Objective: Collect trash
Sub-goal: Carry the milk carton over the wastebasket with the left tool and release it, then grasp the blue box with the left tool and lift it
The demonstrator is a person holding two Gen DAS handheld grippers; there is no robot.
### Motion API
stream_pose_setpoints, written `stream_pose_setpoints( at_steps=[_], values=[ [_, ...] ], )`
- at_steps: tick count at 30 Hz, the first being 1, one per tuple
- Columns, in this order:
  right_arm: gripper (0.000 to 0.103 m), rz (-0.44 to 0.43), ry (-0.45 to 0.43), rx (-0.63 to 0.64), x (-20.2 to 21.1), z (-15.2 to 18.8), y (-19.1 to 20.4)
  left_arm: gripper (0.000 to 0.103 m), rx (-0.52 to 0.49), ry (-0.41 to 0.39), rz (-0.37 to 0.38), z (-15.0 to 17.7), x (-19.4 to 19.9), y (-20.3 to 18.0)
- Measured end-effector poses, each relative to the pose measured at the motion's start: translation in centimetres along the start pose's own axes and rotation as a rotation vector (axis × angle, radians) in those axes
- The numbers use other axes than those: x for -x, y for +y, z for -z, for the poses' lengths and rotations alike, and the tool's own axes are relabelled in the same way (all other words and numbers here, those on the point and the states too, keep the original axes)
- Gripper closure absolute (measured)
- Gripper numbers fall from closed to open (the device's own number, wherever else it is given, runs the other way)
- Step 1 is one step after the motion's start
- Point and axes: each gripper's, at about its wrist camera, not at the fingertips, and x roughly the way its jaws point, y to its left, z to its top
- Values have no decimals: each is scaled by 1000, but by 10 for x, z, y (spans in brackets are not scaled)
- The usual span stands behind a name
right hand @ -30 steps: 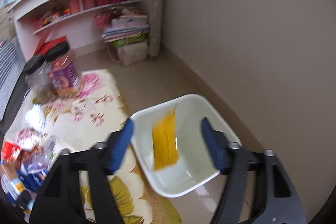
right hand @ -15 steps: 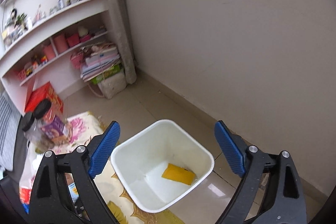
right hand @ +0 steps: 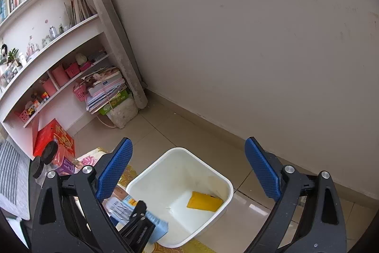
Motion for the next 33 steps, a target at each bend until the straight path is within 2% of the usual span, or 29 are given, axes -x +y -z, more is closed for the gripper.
stream_pose_setpoints(
  at_steps=[1, 6, 12, 20, 33],
  values=[
    [11, 1, 0, -3, 1, 0, -2, 25, 1, 1, 0, -1, -1, -1],
    [9, 1, -6, -11, 1, -2, -1, 19, -9, -13, -5, -1, 3, -2],
    [8, 2, -23, 29, 5, 1, 11, 19, -36, -43, -60, 9, 17, 5],
    [7, -7, -37, 110, 12, 9, 34, 19, -31, -49, -122, 33, 33, 36],
    [7, -29, -62, 335, 34, 58, 98, 18, 0, -133, -232, 61, 97, 102]
  ],
)
